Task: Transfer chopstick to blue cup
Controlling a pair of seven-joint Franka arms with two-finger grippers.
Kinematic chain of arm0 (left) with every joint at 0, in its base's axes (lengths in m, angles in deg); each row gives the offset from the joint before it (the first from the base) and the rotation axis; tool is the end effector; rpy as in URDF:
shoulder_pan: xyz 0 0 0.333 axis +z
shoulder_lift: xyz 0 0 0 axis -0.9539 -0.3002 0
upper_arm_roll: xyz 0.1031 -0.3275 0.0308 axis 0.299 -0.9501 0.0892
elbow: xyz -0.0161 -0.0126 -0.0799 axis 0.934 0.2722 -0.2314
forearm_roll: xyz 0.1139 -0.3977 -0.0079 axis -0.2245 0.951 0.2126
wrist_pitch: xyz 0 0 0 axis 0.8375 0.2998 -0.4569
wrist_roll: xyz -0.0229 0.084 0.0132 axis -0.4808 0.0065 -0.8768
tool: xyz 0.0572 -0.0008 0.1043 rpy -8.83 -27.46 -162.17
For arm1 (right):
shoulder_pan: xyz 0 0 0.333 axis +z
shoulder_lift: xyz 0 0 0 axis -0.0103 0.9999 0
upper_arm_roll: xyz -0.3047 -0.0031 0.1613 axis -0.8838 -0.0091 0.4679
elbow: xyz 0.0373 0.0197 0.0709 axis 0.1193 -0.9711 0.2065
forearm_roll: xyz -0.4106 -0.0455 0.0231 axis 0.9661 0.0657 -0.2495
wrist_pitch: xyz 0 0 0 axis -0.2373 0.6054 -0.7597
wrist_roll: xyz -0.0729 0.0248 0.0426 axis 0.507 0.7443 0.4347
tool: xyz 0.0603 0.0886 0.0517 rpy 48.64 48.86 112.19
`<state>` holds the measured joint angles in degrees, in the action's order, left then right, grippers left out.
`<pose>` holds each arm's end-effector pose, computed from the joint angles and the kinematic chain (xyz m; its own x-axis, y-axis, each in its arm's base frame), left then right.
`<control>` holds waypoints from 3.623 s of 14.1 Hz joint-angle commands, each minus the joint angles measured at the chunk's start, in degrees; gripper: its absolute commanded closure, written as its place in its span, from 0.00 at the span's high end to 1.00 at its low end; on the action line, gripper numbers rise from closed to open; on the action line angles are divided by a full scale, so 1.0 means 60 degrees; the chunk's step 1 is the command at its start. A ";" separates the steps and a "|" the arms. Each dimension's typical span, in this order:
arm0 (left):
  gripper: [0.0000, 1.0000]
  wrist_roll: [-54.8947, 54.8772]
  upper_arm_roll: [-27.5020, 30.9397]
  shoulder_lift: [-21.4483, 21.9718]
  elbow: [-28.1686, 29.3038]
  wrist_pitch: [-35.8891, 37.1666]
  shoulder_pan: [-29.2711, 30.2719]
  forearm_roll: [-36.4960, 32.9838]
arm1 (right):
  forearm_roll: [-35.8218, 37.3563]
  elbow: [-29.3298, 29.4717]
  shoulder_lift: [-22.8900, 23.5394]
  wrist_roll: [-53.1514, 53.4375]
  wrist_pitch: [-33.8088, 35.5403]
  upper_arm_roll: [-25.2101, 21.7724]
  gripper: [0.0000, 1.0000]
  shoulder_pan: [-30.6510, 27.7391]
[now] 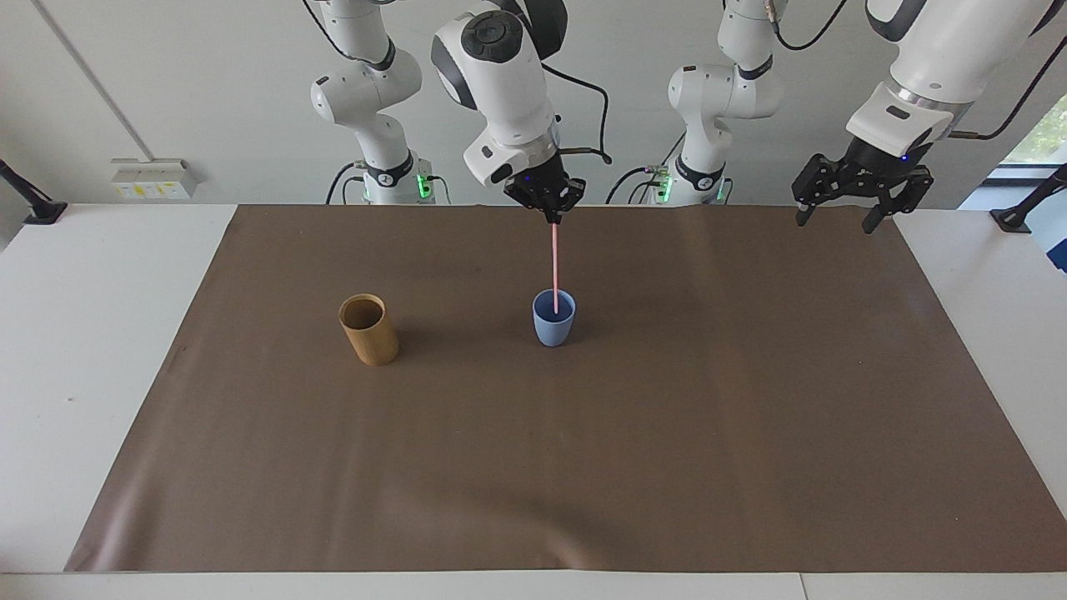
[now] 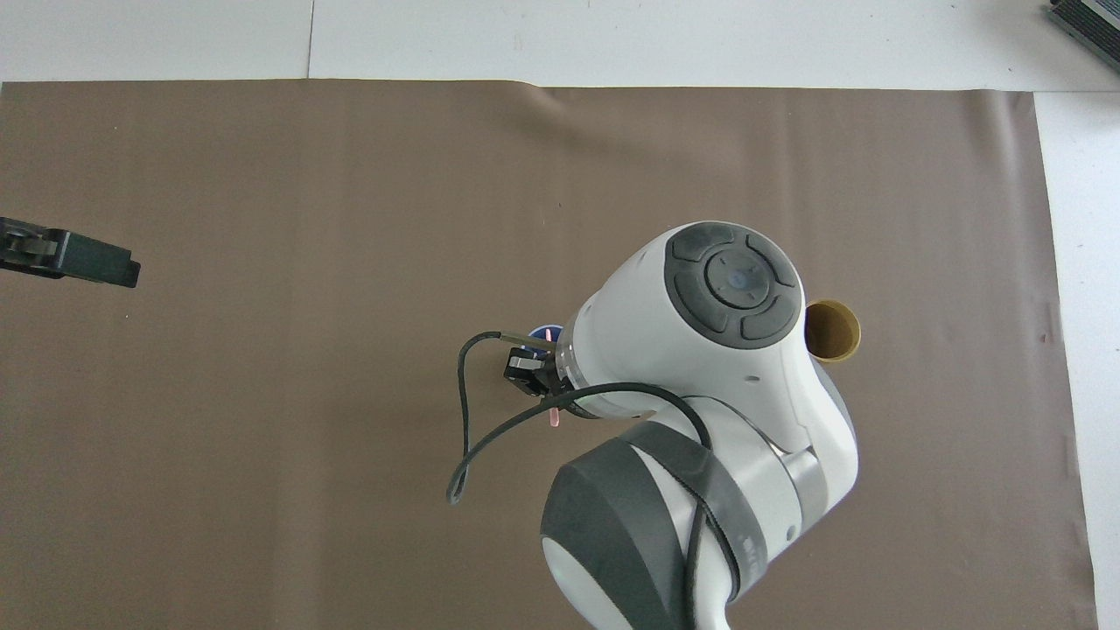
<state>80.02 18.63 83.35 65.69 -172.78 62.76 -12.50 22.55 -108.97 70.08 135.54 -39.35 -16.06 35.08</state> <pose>0.5781 -0.0508 0.6762 0.9739 -0.2244 0.0354 -0.2252 -0.9741 0.0218 0.5148 0.3703 0.5370 0.9424 -0.2699 -0.1974 -0.3073 -0.9319 -0.1927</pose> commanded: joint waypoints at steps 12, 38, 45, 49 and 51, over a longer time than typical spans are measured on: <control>1.00 -0.0227 -0.0103 0.0417 0.0573 0.0074 0.0164 -0.0134 | 0.0176 -0.0075 -0.0186 -0.0351 -0.0193 -0.0029 1.00 -0.0291; 1.00 -0.0242 -0.0103 0.0432 0.0588 0.0059 0.0340 -0.0090 | 0.2964 0.1465 -0.2208 -0.6855 0.3674 -0.0132 1.00 -0.6035; 1.00 -0.0198 -0.0103 0.0432 0.0588 0.0059 0.0325 -0.0090 | 0.3022 0.0702 -0.2252 -0.7177 0.3132 0.0029 1.00 -0.5975; 1.00 -0.0212 -0.0103 0.0432 0.0588 0.0059 0.0340 -0.0090 | 0.3415 0.0702 -0.2252 -0.7178 0.3117 0.0044 1.00 -0.5799; 1.00 -0.0183 -0.0103 0.0432 0.0588 0.0059 0.0340 -0.0090 | 0.3521 0.0702 -0.2238 -0.7178 0.3118 0.0058 1.00 -0.5784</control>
<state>79.46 18.62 84.46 67.59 -172.64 63.92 -12.50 42.10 -103.19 57.74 93.85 -19.34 -16.06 0.38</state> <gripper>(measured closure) 0.000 0.000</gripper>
